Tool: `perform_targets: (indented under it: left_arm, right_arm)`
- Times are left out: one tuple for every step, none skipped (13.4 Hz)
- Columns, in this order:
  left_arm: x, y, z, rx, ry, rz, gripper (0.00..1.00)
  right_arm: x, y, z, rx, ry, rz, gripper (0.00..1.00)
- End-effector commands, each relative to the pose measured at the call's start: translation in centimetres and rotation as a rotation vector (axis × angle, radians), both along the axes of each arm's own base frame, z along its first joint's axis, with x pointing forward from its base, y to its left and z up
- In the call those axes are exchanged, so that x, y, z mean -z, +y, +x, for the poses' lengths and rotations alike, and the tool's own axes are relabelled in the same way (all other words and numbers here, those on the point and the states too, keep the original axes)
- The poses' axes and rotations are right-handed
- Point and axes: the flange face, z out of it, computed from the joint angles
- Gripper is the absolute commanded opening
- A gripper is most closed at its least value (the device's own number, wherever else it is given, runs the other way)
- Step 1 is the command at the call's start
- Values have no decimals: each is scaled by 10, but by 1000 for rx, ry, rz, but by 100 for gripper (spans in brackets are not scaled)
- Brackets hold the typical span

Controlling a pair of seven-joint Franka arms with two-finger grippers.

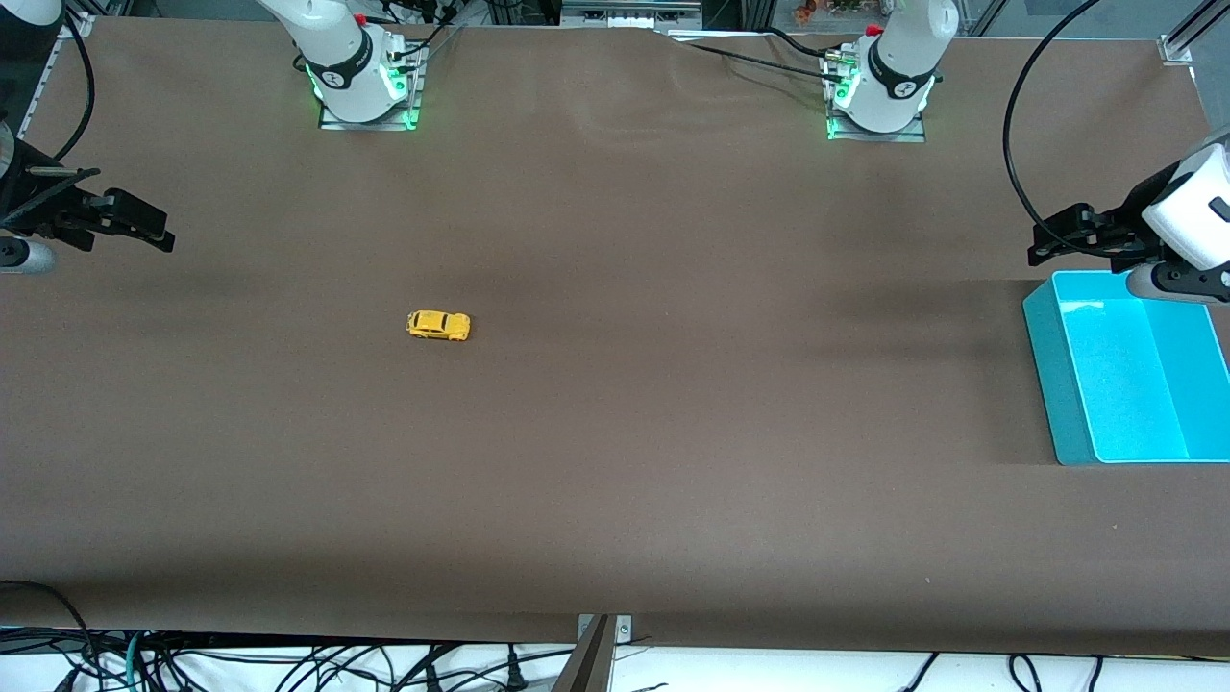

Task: Wind and store yellow beetle car
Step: 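Reach the right gripper toward the yellow beetle car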

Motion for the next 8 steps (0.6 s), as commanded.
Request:
perform_targets:
  left_arm:
    - [-4, 0, 5, 15, -11, -32, 100]
    - [-4, 3, 5, 11, -11, -32, 100]
    - [-4, 5, 5, 8, -11, -32, 100]
    - [-4, 5, 5, 8, -11, -32, 100]
    - [-4, 5, 5, 8, -11, -32, 100]
    - [-4, 5, 5, 8, -11, -32, 100]
    - [-4, 5, 5, 8, -11, -32, 100]
    - [-4, 5, 5, 8, -11, -32, 100]
  right_arm:
    - [-3, 0, -4, 12, -12, -15, 100]
    - [-3, 0, -4, 12, -15, -15, 100]
    - [-3, 0, -4, 11, -17, -17, 100]
    - [-3, 1, -3, 8, -20, -17, 100]
    - [-3, 0, -3, 10, -18, -17, 100]
    - [3, 2, 2, 7, -9, -16, 100]
    - [1, 2, 4, 4, -7, -16, 100]
    - [1, 2, 5, 5, -7, -17, 100]
